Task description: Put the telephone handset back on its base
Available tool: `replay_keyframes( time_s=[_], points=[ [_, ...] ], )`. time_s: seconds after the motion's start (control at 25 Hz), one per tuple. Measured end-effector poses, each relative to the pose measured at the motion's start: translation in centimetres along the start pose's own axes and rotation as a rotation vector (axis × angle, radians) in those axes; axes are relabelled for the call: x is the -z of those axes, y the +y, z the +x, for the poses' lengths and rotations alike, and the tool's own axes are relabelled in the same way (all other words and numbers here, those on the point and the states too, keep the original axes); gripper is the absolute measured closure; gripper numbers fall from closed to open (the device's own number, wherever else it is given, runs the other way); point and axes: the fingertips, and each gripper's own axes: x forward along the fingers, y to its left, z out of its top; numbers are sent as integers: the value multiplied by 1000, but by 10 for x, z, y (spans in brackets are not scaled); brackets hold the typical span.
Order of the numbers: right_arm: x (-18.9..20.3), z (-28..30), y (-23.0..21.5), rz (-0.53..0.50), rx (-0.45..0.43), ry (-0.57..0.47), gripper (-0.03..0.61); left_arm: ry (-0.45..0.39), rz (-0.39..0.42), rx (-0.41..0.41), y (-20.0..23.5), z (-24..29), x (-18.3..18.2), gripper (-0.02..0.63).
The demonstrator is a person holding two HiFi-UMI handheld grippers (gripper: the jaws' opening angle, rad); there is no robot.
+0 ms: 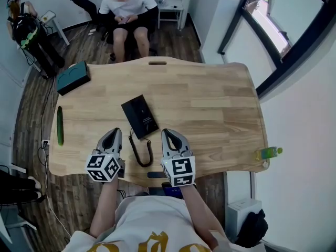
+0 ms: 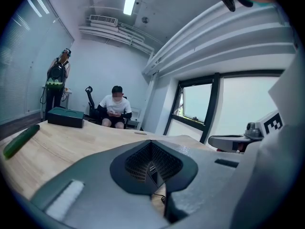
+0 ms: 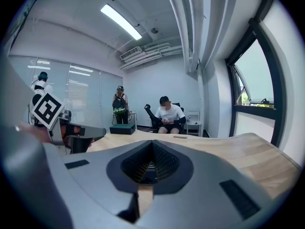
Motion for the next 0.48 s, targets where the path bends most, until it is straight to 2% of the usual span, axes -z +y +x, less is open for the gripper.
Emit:
replay_keyframes(
  time_s=[0.48],
  points=[
    [-1,1,-3,7,-8,-7,575,18,-3,-8,-2,5,6,611]
  ],
)
